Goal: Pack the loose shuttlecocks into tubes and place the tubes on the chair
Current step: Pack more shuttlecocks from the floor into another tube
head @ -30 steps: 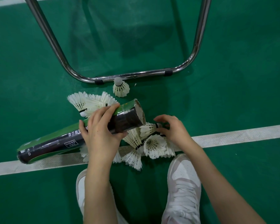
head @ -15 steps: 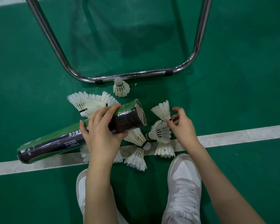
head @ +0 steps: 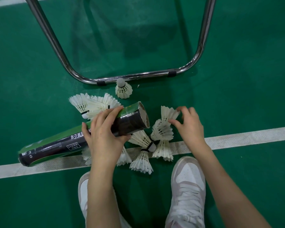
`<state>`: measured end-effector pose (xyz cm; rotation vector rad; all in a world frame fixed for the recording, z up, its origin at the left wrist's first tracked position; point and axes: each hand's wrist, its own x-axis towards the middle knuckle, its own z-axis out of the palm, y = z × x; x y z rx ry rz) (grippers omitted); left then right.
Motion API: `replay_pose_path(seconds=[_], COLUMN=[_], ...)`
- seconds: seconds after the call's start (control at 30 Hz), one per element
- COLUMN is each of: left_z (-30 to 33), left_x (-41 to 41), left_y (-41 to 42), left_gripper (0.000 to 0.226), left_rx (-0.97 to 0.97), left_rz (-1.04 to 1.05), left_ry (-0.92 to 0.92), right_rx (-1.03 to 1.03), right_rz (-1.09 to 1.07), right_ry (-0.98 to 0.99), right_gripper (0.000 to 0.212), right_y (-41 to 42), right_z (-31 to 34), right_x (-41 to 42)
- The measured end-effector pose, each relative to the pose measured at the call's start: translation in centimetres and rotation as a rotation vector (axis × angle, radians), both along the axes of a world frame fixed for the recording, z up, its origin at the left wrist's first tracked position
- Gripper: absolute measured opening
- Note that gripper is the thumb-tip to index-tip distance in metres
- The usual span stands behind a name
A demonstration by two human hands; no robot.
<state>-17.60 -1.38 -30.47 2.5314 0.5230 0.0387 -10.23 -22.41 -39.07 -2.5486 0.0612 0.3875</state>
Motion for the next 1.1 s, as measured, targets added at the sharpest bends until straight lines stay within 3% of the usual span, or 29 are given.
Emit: replay_pose_path(seconds=[0.13, 0.33, 0.57, 0.8, 0.9, 1.1], left_z=[0.0, -0.1, -0.1, -0.2, -0.2, -0.2], left_x=[-0.1, -0.1, 0.0, 0.0, 0.1, 0.4], left_y=[0.0, 0.0, -0.3, -0.7, -1.0, -1.7], left_gripper=[0.082, 0.082, 0.082, 0.081, 0.08, 0.08], left_rx=[0.005, 0.009, 0.01, 0.008, 0.021, 0.03], left_rz=[-0.003, -0.003, -0.017, -0.027, -0.038, -0.047], left_ry=[-0.001, 0.014, 0.024, 0.034, 0.04, 0.024], right_rx=[0.043, 0.255, 0.227, 0.516, 0.65, 0.81], right_rz=[-0.001, -0.058, -0.127, -0.24, -0.274, -0.132], right_ry=[-0.049, 0.119, -0.087, -0.129, -0.109, -0.016], right_gripper=[0.038, 0.024, 0.022, 0.008, 0.014, 0.015], right_y=[-0.5, 0.1, 0.1, 0.8, 1.8, 4.2], right_z=[0.4, 2.1, 3.2, 6.7, 8.4, 9.5], right_x=[0.1, -0.3, -0.6, -1.3, -1.9, -3.3])
